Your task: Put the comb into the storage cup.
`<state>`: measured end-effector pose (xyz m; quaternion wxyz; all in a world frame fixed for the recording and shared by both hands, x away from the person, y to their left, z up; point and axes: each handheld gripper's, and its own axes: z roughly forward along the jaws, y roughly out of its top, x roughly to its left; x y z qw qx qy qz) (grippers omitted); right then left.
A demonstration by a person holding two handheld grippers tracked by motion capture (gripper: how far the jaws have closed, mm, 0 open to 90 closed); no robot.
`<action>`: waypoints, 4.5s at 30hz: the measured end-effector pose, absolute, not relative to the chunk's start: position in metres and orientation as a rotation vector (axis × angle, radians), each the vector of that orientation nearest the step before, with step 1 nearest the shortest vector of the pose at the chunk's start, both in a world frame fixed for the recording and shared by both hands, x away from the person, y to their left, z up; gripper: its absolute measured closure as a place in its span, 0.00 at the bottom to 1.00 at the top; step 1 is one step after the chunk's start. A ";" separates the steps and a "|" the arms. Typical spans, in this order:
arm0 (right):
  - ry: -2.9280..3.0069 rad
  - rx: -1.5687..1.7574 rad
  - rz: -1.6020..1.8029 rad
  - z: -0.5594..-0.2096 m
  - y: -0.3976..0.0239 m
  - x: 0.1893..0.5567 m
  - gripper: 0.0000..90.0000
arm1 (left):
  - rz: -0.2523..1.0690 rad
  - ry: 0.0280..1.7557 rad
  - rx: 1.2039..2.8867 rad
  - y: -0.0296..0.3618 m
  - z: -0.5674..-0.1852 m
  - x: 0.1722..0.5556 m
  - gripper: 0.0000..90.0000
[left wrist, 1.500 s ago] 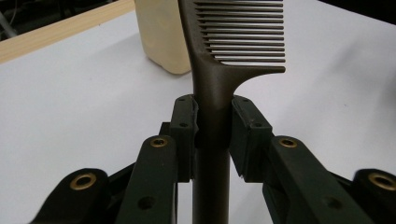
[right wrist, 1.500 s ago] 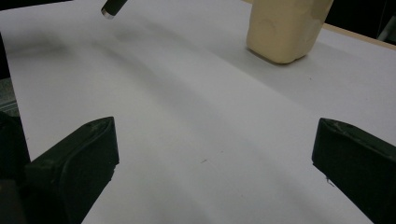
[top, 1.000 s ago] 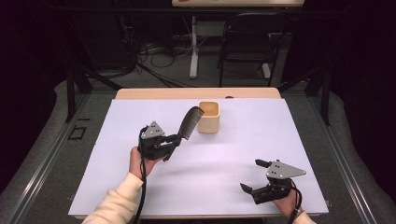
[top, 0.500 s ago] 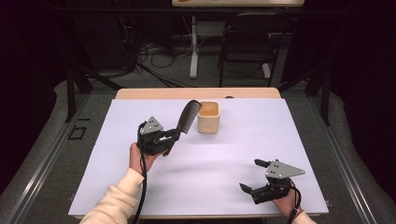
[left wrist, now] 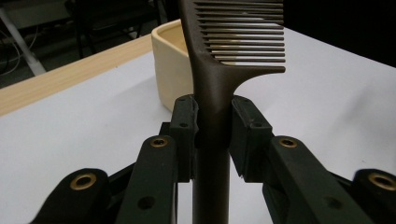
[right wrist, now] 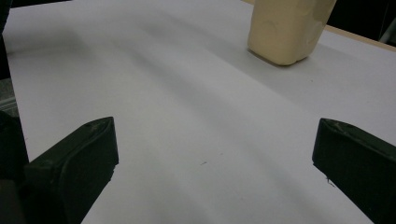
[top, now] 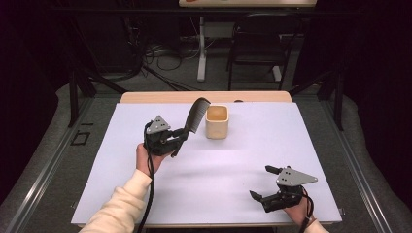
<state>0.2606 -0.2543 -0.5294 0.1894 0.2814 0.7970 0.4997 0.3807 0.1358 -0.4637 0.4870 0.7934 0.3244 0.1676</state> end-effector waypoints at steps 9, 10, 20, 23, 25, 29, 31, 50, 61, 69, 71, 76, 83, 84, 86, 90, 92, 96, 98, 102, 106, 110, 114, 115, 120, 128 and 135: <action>2.242 0.778 1.427 -0.529 -0.253 0.261 0.00 | 0.430 0.784 1.915 0.129 -0.451 0.385 0.81; 2.242 0.778 1.427 -0.529 -0.253 0.261 0.00 | 0.430 0.784 1.915 0.129 -0.451 0.385 0.81; 2.244 0.767 1.421 -0.528 -0.251 0.261 0.00 | 0.442 0.776 1.911 0.122 -0.443 0.393 0.81; 2.236 0.776 1.425 -0.528 -0.252 0.261 0.00 | 0.453 0.771 1.910 0.119 -0.440 0.396 0.81; 2.237 0.778 1.424 -0.528 -0.252 0.261 0.00 | 0.448 0.780 1.903 0.117 -0.439 0.398 0.81; 2.238 0.781 1.424 -0.528 -0.253 0.260 0.00 | 0.453 0.783 1.904 0.113 -0.435 0.404 0.81; 2.237 0.783 1.426 -0.528 -0.253 0.261 0.00 | 0.452 0.784 1.900 0.113 -0.435 0.405 0.81; 2.243 0.783 1.429 -0.529 -0.253 0.260 0.00 | 0.497 0.773 1.909 0.099 -0.427 0.424 0.81; 2.236 0.779 1.436 -0.528 -0.255 0.260 0.00 | 0.489 0.771 1.902 0.088 -0.424 0.437 0.81; 2.238 0.779 1.433 -0.528 -0.254 0.260 0.00 | 0.488 0.769 1.880 0.085 -0.422 0.444 0.81; 2.240 0.778 1.429 -0.528 -0.254 0.261 0.00 | 0.488 0.775 1.880 0.085 -0.423 0.446 0.81; 2.237 0.779 1.432 -0.528 -0.254 0.261 0.00 | 0.489 0.784 1.877 0.085 -0.425 0.450 0.81; 2.234 0.778 1.432 -0.528 -0.255 0.261 0.00 | 0.502 0.788 1.861 0.082 -0.421 0.456 0.81; 2.234 0.778 1.432 -0.528 -0.255 0.261 0.00 | 0.500 0.788 1.860 0.081 -0.421 0.457 0.81; 2.234 0.779 1.433 -0.528 -0.255 0.261 0.00 | 0.501 0.791 1.854 0.080 -0.421 0.459 0.81; 2.234 0.779 1.433 -0.528 -0.255 0.261 0.00 | 0.503 0.790 1.851 0.077 -0.420 0.462 0.81; 2.235 0.784 1.434 -0.528 -0.255 0.261 0.00 | 0.501 0.789 1.845 0.076 -0.420 0.463 0.81; 2.235 0.785 1.434 -0.528 -0.255 0.261 0.00 | 0.502 0.790 1.837 0.075 -0.421 0.465 0.81; 2.233 0.785 1.435 -0.528 -0.255 0.261 0.00 | 0.502 0.793 1.831 0.073 -0.422 0.466 0.81; 2.233 0.786 1.436 -0.528 -0.255 0.261 0.00 | 0.503 0.792 1.820 0.071 -0.423 0.469 0.81; 2.233 0.786 1.436 -0.528 -0.254 0.261 0.00 | 0.507 0.794 1.815 0.069 -0.424 0.471 0.81; 2.235 0.786 1.435 -0.528 -0.254 0.261 0.00 | 0.505 0.793 1.813 0.066 -0.425 0.474 0.81; 2.236 0.782 1.434 -0.528 -0.254 0.261 0.00 | 0.512 0.790 1.815 0.063 -0.424 0.475 0.81; 2.237 0.786 1.436 -0.528 -0.254 0.261 0.00 | 0.512 0.791 1.812 0.062 -0.424 0.476 0.81; 2.230 0.781 1.437 -0.528 -0.255 0.261 0.00 | 0.515 0.793 1.805 0.059 -0.423 0.478 0.81; 2.231 0.785 1.437 -0.528 -0.254 0.261 0.00 | 0.523 0.784 1.789 0.055 -0.422 0.483 0.81; 2.231 0.784 1.437 -0.528 -0.254 0.261 0.00 | 0.526 0.782 1.777 0.051 -0.423 0.485 0.81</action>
